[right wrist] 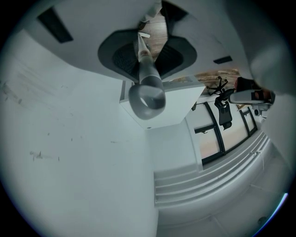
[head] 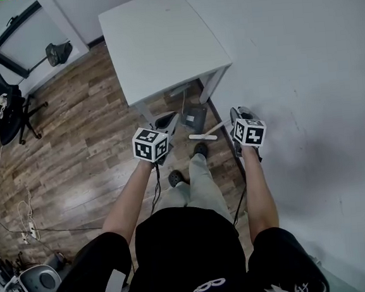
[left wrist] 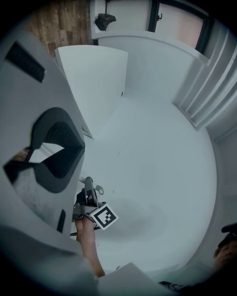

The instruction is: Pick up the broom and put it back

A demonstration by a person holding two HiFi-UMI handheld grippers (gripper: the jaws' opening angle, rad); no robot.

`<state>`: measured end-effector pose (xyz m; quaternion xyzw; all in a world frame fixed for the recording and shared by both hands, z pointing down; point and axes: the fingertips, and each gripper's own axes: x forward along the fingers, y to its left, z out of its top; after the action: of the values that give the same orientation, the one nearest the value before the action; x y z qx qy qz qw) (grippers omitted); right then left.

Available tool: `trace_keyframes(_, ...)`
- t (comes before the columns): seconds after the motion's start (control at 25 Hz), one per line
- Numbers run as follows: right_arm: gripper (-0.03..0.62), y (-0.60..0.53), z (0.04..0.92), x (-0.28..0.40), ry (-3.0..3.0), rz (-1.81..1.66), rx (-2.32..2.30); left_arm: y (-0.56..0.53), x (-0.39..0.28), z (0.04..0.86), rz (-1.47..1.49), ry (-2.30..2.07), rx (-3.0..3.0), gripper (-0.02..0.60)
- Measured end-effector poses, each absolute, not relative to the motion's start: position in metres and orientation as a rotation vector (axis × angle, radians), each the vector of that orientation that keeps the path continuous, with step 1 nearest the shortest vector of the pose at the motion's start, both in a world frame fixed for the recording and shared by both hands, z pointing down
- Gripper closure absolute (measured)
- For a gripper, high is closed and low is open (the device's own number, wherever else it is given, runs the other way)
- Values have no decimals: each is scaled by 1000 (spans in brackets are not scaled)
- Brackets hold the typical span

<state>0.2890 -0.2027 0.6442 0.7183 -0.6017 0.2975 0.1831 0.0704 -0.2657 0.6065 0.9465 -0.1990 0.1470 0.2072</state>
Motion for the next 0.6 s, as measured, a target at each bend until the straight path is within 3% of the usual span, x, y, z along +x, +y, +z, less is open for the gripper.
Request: trace_keyframes(0.6,477,-210,685,300,-1679,902,1989,-274,83,630,454,-565,2611,571)
